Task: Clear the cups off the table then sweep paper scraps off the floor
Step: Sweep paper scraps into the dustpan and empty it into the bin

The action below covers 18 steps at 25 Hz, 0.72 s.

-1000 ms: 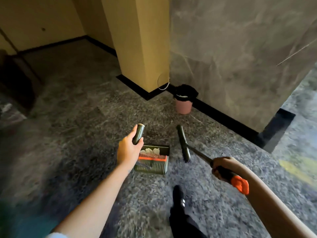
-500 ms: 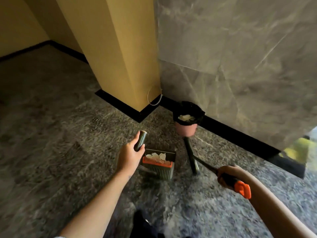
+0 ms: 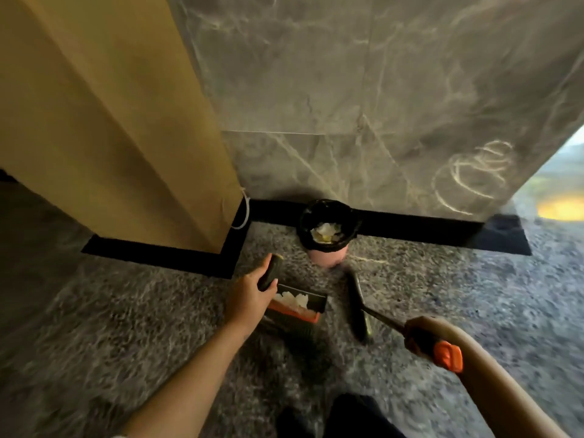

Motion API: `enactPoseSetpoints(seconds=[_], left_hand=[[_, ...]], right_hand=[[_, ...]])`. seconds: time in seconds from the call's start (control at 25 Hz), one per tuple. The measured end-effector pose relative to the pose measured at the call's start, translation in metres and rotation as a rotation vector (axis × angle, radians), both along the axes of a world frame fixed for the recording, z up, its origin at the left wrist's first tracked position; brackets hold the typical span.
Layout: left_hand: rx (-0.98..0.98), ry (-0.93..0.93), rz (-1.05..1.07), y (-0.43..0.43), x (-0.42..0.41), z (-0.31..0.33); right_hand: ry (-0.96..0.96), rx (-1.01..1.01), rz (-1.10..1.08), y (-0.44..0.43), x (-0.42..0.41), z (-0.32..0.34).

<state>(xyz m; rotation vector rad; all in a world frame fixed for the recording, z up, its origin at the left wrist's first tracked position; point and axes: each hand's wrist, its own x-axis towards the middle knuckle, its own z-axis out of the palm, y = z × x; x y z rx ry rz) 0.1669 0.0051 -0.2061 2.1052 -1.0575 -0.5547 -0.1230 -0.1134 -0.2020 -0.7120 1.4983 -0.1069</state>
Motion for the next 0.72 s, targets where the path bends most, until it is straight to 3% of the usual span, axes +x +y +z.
enactPoseSetpoints(seconds=[0.2,0.48,0.72], left_hand=[[0.043,0.034,-0.133,-0.046,0.066,-0.026],[0.109,0.09,-0.253,-0.064,0.123,-0.048],[0.227,-0.053,-0.445,-0.079,0.168,-0.055]], right_hand=[[-0.012,0.076,-0.129,-0.006,0.046,-0.012],[0.157,0.127,-0.139,0.024,0.097,-0.021],[0.203,0.078,-0.041,0.054,0.131,-0.044]])
